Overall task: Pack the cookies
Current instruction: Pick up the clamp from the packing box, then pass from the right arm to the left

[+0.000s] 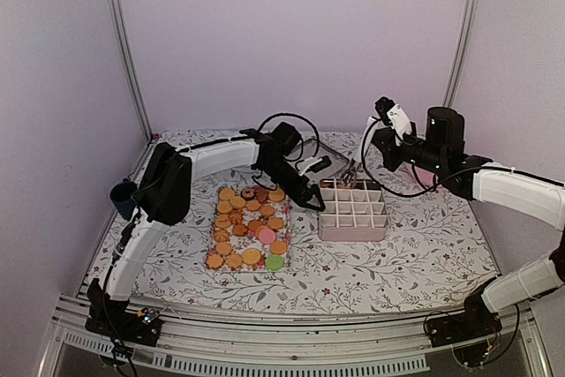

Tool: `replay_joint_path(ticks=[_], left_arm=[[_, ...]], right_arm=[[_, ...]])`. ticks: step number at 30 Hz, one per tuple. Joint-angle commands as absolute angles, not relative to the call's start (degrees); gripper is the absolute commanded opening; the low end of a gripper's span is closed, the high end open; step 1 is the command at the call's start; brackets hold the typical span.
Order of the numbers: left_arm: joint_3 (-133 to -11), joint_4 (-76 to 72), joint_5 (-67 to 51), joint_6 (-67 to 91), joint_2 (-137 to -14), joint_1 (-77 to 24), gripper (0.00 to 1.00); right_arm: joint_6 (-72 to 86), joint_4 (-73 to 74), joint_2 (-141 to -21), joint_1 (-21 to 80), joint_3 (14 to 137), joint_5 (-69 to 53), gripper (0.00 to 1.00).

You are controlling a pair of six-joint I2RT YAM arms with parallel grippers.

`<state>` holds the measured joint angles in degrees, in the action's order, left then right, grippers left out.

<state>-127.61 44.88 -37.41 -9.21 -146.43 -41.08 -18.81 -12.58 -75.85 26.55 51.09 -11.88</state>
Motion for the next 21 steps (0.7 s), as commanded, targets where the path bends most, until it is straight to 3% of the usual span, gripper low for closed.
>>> replay_joint_path(ticks=[1,9,16,21], left_arm=[[-130.71,50.22,-37.12,-10.15,-144.28,-41.34,0.99],[-130.62,54.54,-48.00,-12.18,-134.96,-36.72,0.99],[-125.08,64.71,-54.33,-26.46,-126.61,-34.08,0.99],[-114.98,67.40,-55.41,-33.16,-119.05,-34.21,0.88]], right_arm=[[-14.53,-11.99,-72.04,26.37,53.19,-14.33,0.00],[-8.03,-13.33,-72.53,27.57,53.12,-17.46,0.00],[-2.39,-15.30,-74.84,29.26,55.87,-23.98,0.00],[1.87,-17.07,-78.80,32.98,58.54,-27.77,0.00]])
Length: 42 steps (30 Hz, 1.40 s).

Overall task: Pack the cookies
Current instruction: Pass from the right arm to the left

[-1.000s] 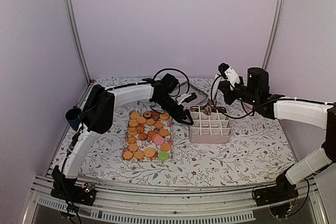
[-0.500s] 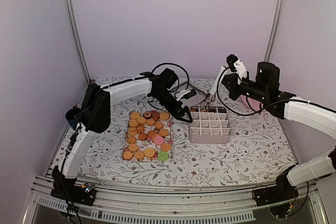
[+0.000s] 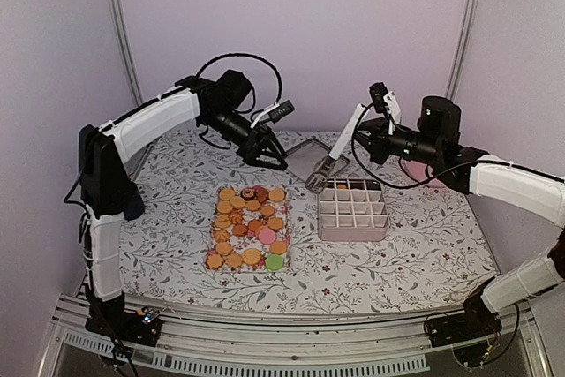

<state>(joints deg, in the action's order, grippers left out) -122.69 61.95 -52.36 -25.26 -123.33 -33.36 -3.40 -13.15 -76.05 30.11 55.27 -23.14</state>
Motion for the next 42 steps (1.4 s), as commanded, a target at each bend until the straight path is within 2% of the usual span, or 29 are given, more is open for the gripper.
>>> replay_joint_path(ticks=[1,8,21,30,32,33,34,36,39,42], left_arm=[[-112.14,66.01,-54.86,-33.14,-117.03,-34.31,0.86],[-97.27,58.61,-51.17,-32.17,-104.42,-35.31,0.72],[-88.19,53.08,-47.31,-30.23,-99.91,-35.50,0.54],[-87.02,53.92,-52.07,-30.50,-99.80,-36.40,0.22],[-86.92,54.19,-52.27,-30.45,-99.62,-36.76,0.01],[-86.84,54.22,-52.10,-30.35,-99.54,-36.82,0.00],[-86.77,54.28,-51.94,-30.48,-99.41,-36.83,0.00],[-86.64,54.96,-51.93,-30.93,-98.91,-36.83,0.00],[-85.85,55.71,-51.90,-31.86,-97.90,-36.83,0.00],[-84.22,55.83,-51.56,-32.89,-96.41,-36.88,0.00]], right_arm=[[2.80,-17.62,-79.56,33.75,59.00,-27.77,0.00],[7.94,-24.34,-85.10,37.80,60.38,-28.98,0.00],[16.80,-35.66,-89.99,41.85,60.56,-30.28,0.00],[19.62,-39.54,-91.42,43.86,59.58,-26.56,0.00],[19.68,-40.06,-91.71,44.43,59.36,-25.50,0.00],[19.82,-40.36,-91.75,44.53,59.11,-25.27,0.00],[19.95,-40.50,-91.65,44.62,58.99,-25.15,0.02],[20.18,-40.77,-91.03,44.65,57.99,-24.85,0.16],[19.89,-40.78,-89.01,44.44,56.03,-25.27,0.51],[20.48,-40.43,-87.23,43.23,54.01,-31.13,0.89]])
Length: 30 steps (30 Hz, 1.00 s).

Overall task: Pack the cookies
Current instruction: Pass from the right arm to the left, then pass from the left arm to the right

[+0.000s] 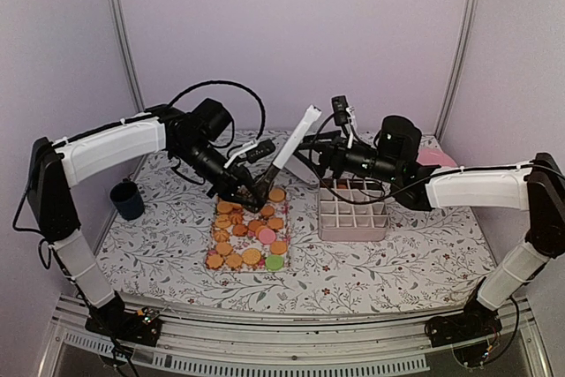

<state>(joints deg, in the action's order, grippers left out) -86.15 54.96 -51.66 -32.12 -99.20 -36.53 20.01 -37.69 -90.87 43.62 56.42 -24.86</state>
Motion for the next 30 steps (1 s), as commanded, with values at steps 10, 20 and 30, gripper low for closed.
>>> replay_joint_path(ticks=[10,20,30], left_arm=[[-80.82,55.05,-50.54,-33.90,-95.12,-37.71,0.00],[-81.50,57.92,-51.50,-37.50,-94.75,-38.74,0.00],[-81.90,58.40,-50.02,-38.31,-94.82,-38.84,0.00]], right_arm=[[23.84,-45.70,-86.29,41.53,51.52,-48.30,0.99],[25.96,-44.24,-93.61,41.71,58.86,-51.15,0.89],[26.32,-42.63,-96.56,43.43,61.85,-52.60,0.69]])
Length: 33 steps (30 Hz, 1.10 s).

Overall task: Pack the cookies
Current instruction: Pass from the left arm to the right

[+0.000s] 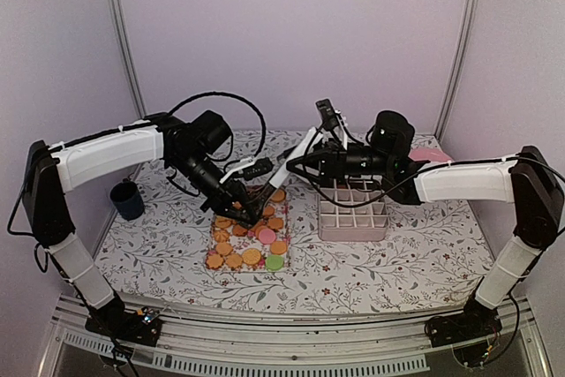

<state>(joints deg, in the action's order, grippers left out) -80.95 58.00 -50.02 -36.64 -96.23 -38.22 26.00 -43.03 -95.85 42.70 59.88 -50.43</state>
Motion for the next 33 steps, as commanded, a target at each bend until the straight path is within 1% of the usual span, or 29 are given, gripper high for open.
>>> replay_joint_path(ticks=[1,9,14,18,21,23,26,27,30,33], left_arm=[[-81.96,58.40,-49.75,-38.40,-94.83,-38.84,0.00],[-81.67,54.82,-42.47,-37.16,-94.07,-38.85,0.00],[-81.57,54.42,-42.00,-36.73,-94.00,-38.89,0.00],[-81.82,54.15,-40.09,-35.60,-94.30,-38.38,0.19],[-81.15,54.30,-41.58,-34.34,-93.95,-34.05,0.47],[-80.14,54.34,-42.68,-33.90,-93.24,-30.02,0.57],[-78.25,53.75,-43.15,-32.97,-91.00,-23.47,0.60],[-77.35,53.23,-42.88,-32.48,-89.93,-21.62,0.62],[-73.79,50.12,-38.04,-30.10,-86.45,-16.93,0.67],[-70.69,48.75,-36.18,-28.72,-83.68,-12.30,0.69]], right_arm=[[26.36,-42.42,-96.59,43.42,61.78,-52.85,0.66],[27.00,-40.60,-96.29,43.55,60.31,-54.27,0.48],[26.42,-38.56,-96.11,43.53,60.57,-53.44,0.36],[24.69,-34.60,-95.07,43.55,61.29,-50.23,0.34],[20.97,-29.63,-93.97,43.51,61.83,-44.79,0.33],[18.74,-27.59,-93.35,43.52,62.12,-41.17,0.32],[15.94,-26.36,-93.03,43.74,62.26,-36.54,0.33],[14.91,-26.09,-93.18,44.00,62.49,-35.27,0.33],[12.77,-25.07,-94.84,45.21,64.18,-31.45,0.33],[10.01,-23.97,-97.97,47.15,67.44,-27.96,0.33]])
